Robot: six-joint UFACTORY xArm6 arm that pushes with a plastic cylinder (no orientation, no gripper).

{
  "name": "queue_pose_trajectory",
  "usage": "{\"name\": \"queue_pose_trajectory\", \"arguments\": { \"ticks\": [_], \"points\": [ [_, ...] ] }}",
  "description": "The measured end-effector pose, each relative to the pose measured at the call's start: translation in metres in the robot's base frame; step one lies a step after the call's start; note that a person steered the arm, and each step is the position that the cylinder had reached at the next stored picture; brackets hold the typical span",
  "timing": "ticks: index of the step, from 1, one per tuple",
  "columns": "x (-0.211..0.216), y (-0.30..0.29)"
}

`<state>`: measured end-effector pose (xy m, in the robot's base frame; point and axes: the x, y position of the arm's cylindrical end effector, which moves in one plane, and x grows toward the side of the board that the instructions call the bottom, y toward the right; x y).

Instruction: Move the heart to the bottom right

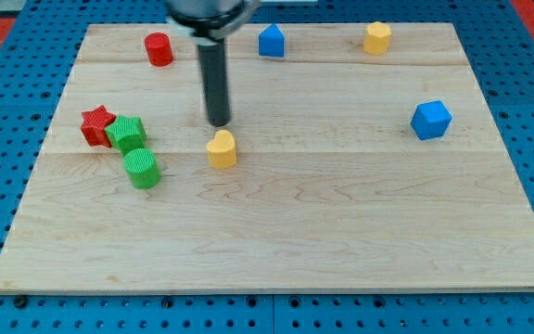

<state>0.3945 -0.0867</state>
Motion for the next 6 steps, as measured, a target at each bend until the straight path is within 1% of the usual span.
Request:
{"name": "queue_pose_trajectory", "arguments": {
  "ticks": [1,2,3,4,5,6],
  "points": [
    [0.07,0.017],
    [0.121,0.1],
    [0.129,0.128],
    [0.129,0.069],
    [0.103,0.034],
    [0.081,0.06]
  ]
}}
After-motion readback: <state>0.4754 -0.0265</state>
